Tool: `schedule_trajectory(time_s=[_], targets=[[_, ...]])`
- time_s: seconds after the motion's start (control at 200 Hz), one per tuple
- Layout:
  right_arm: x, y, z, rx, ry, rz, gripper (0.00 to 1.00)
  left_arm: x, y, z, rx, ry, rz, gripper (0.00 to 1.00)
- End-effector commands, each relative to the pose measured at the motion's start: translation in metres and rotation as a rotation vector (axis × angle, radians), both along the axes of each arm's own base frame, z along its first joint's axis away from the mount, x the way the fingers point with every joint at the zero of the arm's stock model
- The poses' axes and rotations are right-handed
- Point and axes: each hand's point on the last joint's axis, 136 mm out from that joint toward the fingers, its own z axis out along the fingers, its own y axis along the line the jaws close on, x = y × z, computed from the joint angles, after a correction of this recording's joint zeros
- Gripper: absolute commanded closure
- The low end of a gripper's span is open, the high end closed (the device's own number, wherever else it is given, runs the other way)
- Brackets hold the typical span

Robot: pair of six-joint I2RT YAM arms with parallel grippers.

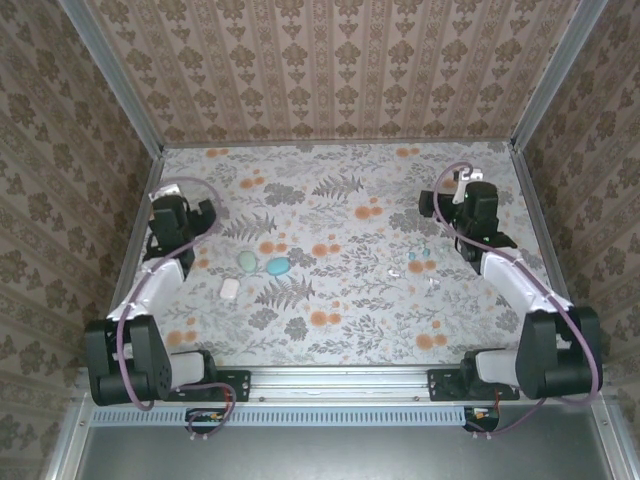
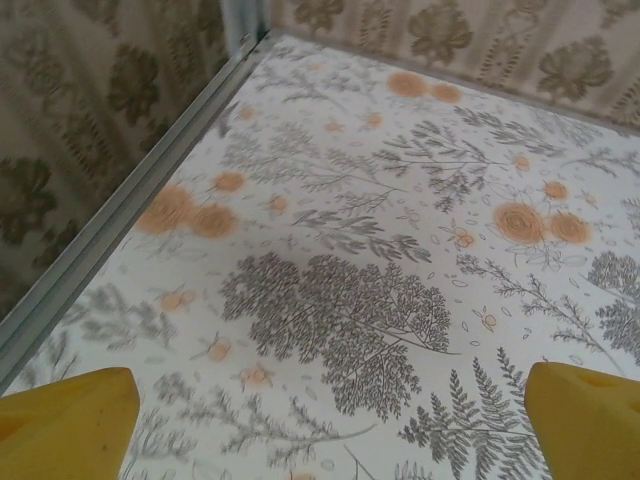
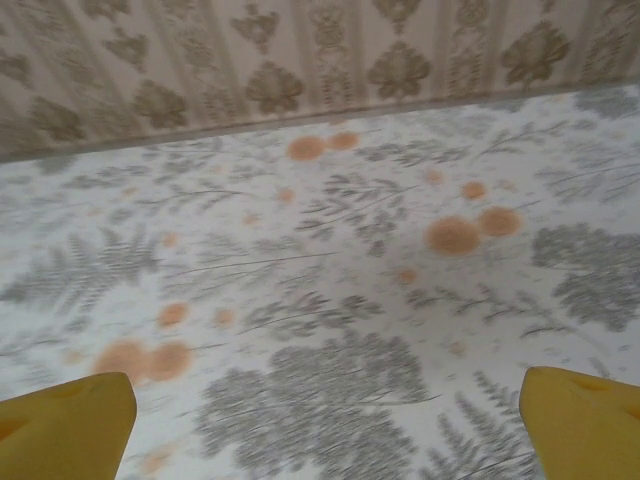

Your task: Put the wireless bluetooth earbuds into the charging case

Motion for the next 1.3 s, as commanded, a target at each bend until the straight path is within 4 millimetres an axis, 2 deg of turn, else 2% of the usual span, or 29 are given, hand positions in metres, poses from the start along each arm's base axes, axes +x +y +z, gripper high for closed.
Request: schedule_trajectory(time_s=[0.0, 0.105, 0.2, 0.335, 0.515, 0.68, 0.815, 0.945, 1.06, 1.16, 1.29], targets=[[-0.044, 0.044, -0.027, 0.236, 0.246, 0.159, 0.00, -0.070, 0.005, -0.055, -0.154, 0.360, 0.168, 0.03], [-0.061, 0.069, -0.020, 0.381, 0.265, 0.240, 0.03, -0.104, -0.012, -0.069, -0.281, 0.465, 0.187, 0.08], [-0.071, 0.075, -0.022, 0.423, 0.294, 0.237, 0.05, -0.133, -0.019, -0.074, -0.368, 0.492, 0.250, 0.14], [-0.079, 0.083, -0.024, 0.422, 0.327, 0.250, 0.05, -0.153, -0.023, -0.074, -0.411, 0.458, 0.261, 0.24], [-0.080, 0.092, -0.028, 0.397, 0.356, 0.253, 0.06, -0.144, -0.046, -0.072, -0.401, 0.501, 0.120, 0.29], [-0.082, 0.102, -0.033, 0.366, 0.397, 0.267, 0.07, -0.137, -0.067, -0.081, -0.222, 0.647, -0.010, 0.32], [-0.089, 0.105, -0.037, 0.282, 0.448, 0.285, 0.06, -0.137, -0.073, -0.087, -0.025, 0.787, -0.094, 0.27], [-0.094, 0.106, -0.038, 0.221, 0.474, 0.299, 0.06, -0.142, -0.072, -0.099, 0.066, 0.902, -0.130, 0.23], [-0.096, 0.106, -0.037, 0.202, 0.475, 0.302, 0.05, -0.146, -0.075, -0.109, 0.078, 0.963, -0.179, 0.19], [-0.095, 0.104, -0.036, 0.198, 0.472, 0.292, 0.05, -0.146, -0.087, -0.117, 0.041, 0.991, -0.246, 0.19], [-0.093, 0.104, -0.035, 0.193, 0.471, 0.284, 0.04, -0.147, -0.101, -0.128, -0.034, 1.020, -0.311, 0.23]])
